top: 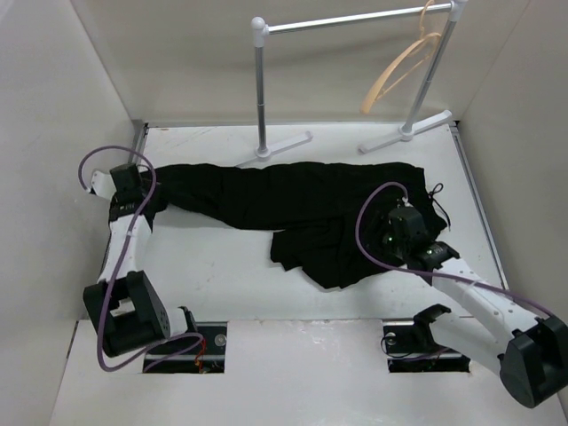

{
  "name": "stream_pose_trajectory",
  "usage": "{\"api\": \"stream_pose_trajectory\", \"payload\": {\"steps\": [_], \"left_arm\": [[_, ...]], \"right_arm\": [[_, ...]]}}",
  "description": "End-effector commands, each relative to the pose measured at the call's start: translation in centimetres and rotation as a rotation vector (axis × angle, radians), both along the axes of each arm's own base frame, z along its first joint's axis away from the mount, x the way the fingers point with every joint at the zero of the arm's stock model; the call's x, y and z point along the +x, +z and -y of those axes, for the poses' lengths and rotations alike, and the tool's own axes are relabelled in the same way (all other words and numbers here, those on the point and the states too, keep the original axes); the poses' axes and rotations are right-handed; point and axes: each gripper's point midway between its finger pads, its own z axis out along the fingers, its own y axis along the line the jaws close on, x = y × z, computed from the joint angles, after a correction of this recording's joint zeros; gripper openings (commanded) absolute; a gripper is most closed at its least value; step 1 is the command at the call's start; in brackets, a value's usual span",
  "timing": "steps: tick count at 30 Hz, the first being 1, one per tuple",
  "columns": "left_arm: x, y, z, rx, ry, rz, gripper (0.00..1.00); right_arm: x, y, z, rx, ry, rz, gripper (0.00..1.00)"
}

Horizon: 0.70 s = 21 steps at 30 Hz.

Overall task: Place the trousers on the hanger
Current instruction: Flatten out the trousers at the center of the board.

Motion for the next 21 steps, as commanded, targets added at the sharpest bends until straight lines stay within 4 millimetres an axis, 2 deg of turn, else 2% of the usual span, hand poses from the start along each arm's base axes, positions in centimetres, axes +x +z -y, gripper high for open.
{"api": "stream_pose_trajectory", "payload": {"steps": [1,2,4,9,10,12,13,14,16,18,21], "left_arm": [[-7.2,-9.5,0.4,-0.071,0.077,-0.317,0.45],[-7.9,-9.8,0.5,-0.089,0.077,-0.318,0.51],[-8.6,-9.0,0.5,-0.11,0.08,-0.271,0.54],[-7.6,-1.9,-2.2,-0.05,0.14,-0.067,0.57],[-7.1,-0.8,-2.7,-0.036,0.151,-0.042,0.59],[-6.2,0.2,-3.8,-0.031,0.171,-0.032,0.62],[-5.7,0.2,-4.6,-0.038,0.188,-0.037,0.63],[-5.1,0.1,-5.2,-0.05,0.196,-0.042,0.65],[-3.8,-1.1,-5.8,-0.096,0.18,-0.088,0.67],[-2.9,-2.4,-4.9,-0.178,0.14,-0.114,0.68],[-3.4,-4.0,-3.0,-0.262,0.118,-0.129,0.71]], "right_arm": [[1.7,2.6,-1.5,0.036,0.041,0.082,0.68],[1.8,2.6,-1.5,0.031,0.045,0.083,0.69],[2.0,2.8,-1.6,0.02,0.056,0.089,0.7],[2.6,2.8,-1.9,0.0,0.081,0.087,0.72],[2.7,2.6,-2.0,-0.006,0.084,0.083,0.67],[2.8,2.5,-2.6,-0.014,0.114,0.077,0.46],[2.7,2.4,-3.1,-0.017,0.14,0.072,0.34],[2.6,2.4,-3.6,-0.02,0.165,0.068,0.28],[2.3,2.2,-4.5,-0.037,0.207,0.064,0.26],[2.1,2.2,-5.2,-0.049,0.236,0.068,0.3],[2.2,2.4,-5.9,-0.046,0.252,0.073,0.5]]}}
